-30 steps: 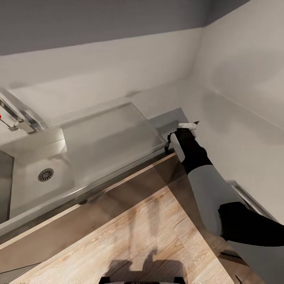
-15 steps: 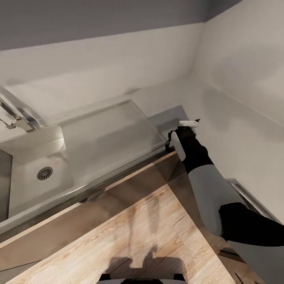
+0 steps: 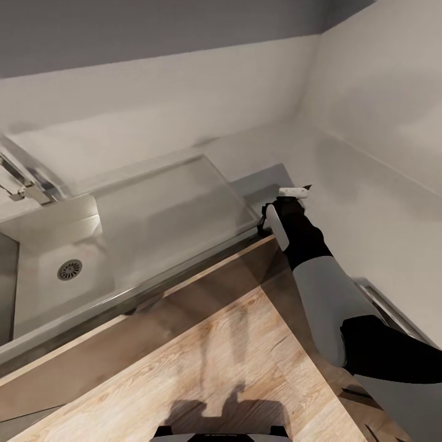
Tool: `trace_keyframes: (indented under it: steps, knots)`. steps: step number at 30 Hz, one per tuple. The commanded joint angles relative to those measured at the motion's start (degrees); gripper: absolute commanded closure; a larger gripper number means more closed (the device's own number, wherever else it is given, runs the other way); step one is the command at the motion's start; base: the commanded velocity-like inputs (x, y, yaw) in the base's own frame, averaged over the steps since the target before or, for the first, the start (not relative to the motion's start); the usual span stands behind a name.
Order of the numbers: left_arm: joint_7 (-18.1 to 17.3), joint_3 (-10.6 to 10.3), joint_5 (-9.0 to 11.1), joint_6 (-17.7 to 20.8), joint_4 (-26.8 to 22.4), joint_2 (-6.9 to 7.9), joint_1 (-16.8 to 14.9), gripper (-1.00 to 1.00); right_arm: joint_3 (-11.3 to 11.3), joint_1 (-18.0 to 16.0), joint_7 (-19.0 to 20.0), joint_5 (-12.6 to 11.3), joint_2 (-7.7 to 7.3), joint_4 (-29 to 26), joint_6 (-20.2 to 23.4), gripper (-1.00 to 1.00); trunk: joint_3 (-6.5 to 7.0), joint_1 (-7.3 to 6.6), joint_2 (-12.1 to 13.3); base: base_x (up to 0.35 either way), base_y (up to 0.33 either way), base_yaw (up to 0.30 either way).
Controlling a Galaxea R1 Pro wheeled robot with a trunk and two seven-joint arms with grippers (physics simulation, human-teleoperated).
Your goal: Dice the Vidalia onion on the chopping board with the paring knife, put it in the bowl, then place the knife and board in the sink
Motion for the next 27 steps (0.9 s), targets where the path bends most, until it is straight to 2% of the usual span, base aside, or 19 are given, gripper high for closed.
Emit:
trace_keyframes:
  steps: [1,27]
  knots:
    - [0.03,-0.16,0.39,-0.10,-0.06,0.06,0.02,-1.00,0.07,-0.02,-0.50,-0.58,0.00,0.32,0.32,-1.00,-0.06,0.04,-0.05,0.000,0.000,0.000]
    - [0.03,-0.16,0.38,-0.10,-0.06,0.07,0.02,-1.00,-0.01,-0.02,-0.58,-0.57,0.00,0.37,0.33,-1.00,-0.06,0.04,-0.05,0.000,0.000,0.000]
